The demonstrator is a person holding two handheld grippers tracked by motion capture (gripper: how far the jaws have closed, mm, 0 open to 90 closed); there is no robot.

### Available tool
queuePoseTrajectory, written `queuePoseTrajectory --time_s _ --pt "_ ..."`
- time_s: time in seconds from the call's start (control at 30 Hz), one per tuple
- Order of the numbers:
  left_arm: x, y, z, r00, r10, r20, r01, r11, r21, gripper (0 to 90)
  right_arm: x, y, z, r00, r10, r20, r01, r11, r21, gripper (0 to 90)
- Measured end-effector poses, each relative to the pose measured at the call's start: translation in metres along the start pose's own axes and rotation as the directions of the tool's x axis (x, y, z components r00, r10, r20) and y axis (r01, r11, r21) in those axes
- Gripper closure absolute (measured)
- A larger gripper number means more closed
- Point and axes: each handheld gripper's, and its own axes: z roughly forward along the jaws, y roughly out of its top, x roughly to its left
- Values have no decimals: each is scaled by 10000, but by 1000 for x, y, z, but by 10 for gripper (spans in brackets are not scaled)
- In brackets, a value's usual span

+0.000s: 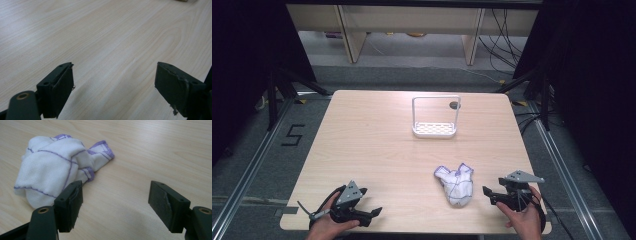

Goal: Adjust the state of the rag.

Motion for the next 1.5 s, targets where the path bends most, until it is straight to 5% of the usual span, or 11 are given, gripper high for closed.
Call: queuePoseTrajectory --time_s 0.27,0.37,0.53,0.57,0.63,0.7,0.8,0.83,1.23,1.4,1.5 --pt "-2 0 1 9999 -146 54 147 9998 -94 152 2 3 -1 9997 -40 -254 37 9999 -108 287" --pt "-3 2 0 9961 -752 466 769 9964 -359 152 3 8 0 9986 -4 -531 -13 9995 -312 290" --pt "-4 5 -2 9977 -491 476 509 9980 -378 152 12 16 2 9957 346 -855 -387 9982 -469 301" --pt "-4 5 -1 9977 -500 466 518 9980 -368 152 10 19 2 9968 -193 -771 162 9990 -418 306" --pt "-5 4 1 9968 -630 500 658 9963 -552 152 17 23 4 9947 123 -1025 -160 9992 -355 328" --pt "-4 4 1 9969 -599 513 629 9963 -590 152 16 27 6 9932 -317 -1116 275 9988 -395 342" --pt "-4 4 -1 9976 -480 509 500 9980 -390 152 21 30 8 9927 -91 -1205 44 9992 -394 354" --pt "-3 4 0 9980 -367 516 386 9986 -353 152 20 34 12 9908 -503 -1259 438 9976 -542 367" --pt "-5 3 1 9964 -718 461 735 9967 -357 152 32 54 43 9824 -319 -1842 382 9988 309 422" --pt "-2 3 0 9980 -508 372 514 9986 -147 152 33 51 52 9728 -346 -2290 506 9967 642 647" --pt "-2 3 0 9974 -573 448 582 9981 -209 153 40 59 45 9637 -1292 -2338 1333 9911 16 812"
